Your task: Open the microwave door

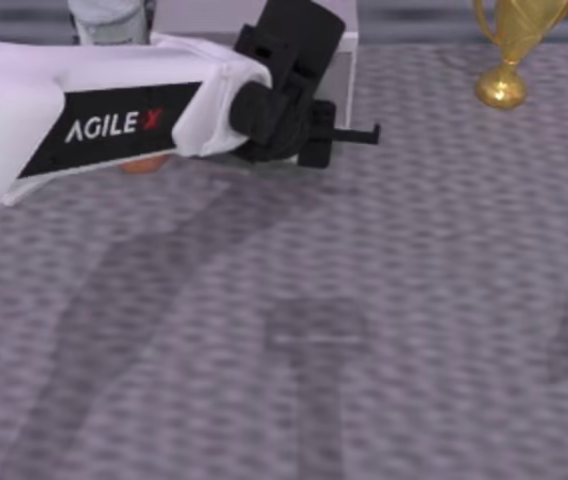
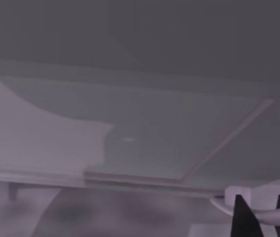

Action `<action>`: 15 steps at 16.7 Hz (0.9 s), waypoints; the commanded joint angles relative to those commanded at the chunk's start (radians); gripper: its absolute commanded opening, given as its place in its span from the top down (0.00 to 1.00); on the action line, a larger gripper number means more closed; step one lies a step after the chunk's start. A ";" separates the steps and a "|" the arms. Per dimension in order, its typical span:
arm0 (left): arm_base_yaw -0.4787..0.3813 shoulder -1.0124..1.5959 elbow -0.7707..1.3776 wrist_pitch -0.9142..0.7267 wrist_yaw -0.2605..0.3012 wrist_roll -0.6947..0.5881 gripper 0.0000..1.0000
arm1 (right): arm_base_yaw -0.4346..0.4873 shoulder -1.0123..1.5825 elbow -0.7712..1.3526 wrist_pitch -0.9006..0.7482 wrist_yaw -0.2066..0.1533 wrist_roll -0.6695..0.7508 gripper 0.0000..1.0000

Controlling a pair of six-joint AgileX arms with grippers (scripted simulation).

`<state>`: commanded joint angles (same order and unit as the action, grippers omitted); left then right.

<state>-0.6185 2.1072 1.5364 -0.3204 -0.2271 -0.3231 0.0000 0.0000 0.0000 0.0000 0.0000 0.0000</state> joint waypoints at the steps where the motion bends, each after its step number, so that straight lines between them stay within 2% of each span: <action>1: 0.003 -0.007 -0.008 0.006 0.004 0.008 1.00 | 0.000 0.000 0.000 0.000 0.000 0.000 0.00; 15: 0.013 -0.024 -0.036 0.021 0.017 0.033 1.00 | 0.000 0.000 0.000 0.000 0.000 0.000 0.00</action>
<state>-0.6058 2.0835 1.5003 -0.2994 -0.2100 -0.2905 0.0000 0.0000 0.0000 0.0000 0.0000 0.0000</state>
